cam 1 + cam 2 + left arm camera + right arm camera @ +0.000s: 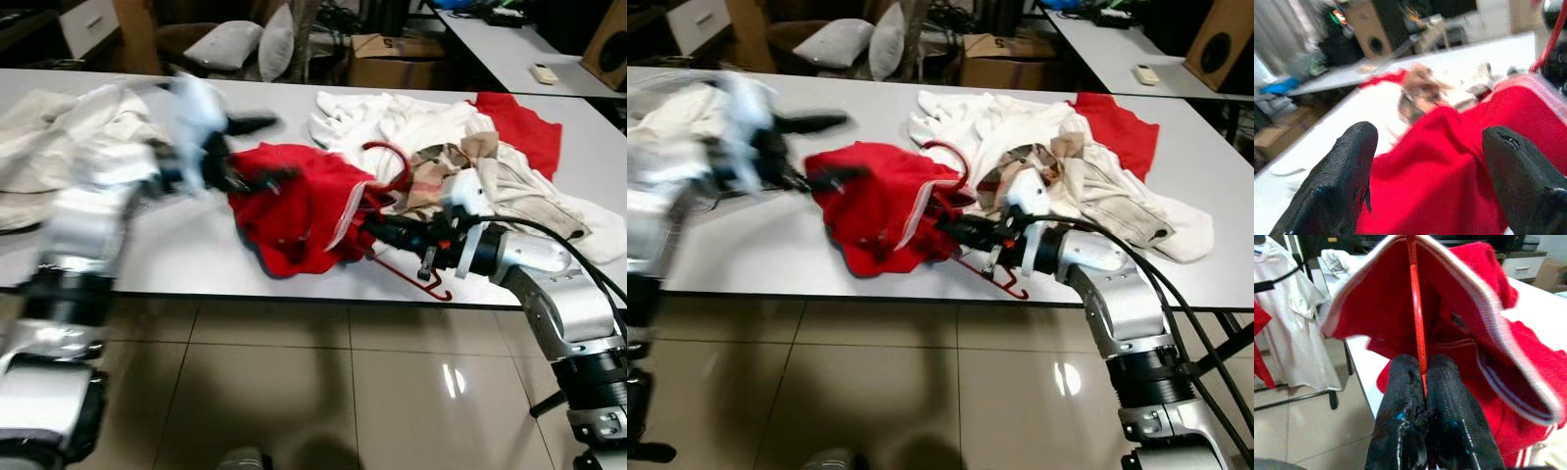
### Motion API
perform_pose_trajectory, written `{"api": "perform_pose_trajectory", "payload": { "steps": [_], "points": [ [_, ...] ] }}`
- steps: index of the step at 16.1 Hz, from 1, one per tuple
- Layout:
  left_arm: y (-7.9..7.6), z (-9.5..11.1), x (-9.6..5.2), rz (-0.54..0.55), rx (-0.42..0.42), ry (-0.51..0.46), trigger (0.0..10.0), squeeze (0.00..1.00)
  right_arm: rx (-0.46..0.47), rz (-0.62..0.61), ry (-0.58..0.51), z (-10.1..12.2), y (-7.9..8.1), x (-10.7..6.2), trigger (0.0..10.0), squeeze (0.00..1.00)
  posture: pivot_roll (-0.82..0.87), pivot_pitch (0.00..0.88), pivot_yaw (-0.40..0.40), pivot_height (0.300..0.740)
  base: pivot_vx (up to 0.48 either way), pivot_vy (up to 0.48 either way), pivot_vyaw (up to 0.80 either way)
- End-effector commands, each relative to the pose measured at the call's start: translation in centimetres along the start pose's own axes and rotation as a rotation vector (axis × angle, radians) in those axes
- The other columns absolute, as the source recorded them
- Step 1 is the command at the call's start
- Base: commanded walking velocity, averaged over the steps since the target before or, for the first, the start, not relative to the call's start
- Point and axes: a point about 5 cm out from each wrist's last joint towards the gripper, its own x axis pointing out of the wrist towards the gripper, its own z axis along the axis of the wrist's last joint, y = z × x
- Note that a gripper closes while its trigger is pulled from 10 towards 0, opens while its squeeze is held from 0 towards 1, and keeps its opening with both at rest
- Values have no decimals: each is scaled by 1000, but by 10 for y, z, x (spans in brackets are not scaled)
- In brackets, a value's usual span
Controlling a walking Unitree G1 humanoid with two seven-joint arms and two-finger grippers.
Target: Hang hanger
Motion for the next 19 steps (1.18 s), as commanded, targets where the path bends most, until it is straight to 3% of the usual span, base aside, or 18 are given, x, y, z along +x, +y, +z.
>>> {"api": "perform_pose_trajectory", "payload": {
  "steps": [1, 4, 5, 6, 7, 12, 16, 19],
  "points": [
    [3, -1, 7, -48, 44, 41, 10000, 0, -42, 10, -8, 6, 0, -2, 10000, 0, 75, 0, -4, 740, 0, 0, 0],
    [7, -7, 13, -168, 84, 117, 10000, 0, -60, 11, -7, 8, 0, -6, 10000, 0, 63, 0, 12, 740, 0, 0, 0],
    [11, -4, 12, -218, 100, 134, 8745, 0, -67, 12, -4, 8, 0, -7, 10000, 0, 62, 0, 15, 740, 0, 0, 0],
    [12, -3, 11, -227, 107, 136, 8980, 0, -69, 13, -3, 7, 0, -7, 10000, 0, 62, 0, 16, 740, 0, 0, 0],
    [16, -2, 10, -242, 121, 152, 0, 0, -73, 17, -2, 7, 0, -7, 10000, 0, 62, 0, 16, 740, 0, 0, 0],
    [24, -3, 8, -220, 135, 169, 0, 0, -78, 31, -4, 7, 1, -5, 10000, 0, 64, 0, 11, 740, 0, 0, 0],
    [20, -9, 9, -307, 112, 179, 0, 0, -89, 56, 0, 8, 2, -4, 10000, 0, 63, 0, 9, 740, 0, 0, 0],
    [18, -14, 11, -332, 141, 231, 0, 0, -97, 66, 6, 8, 3, -4, 10000, 0, 61, 0, 11, 740, 0, 0, 0]
  ]
}}
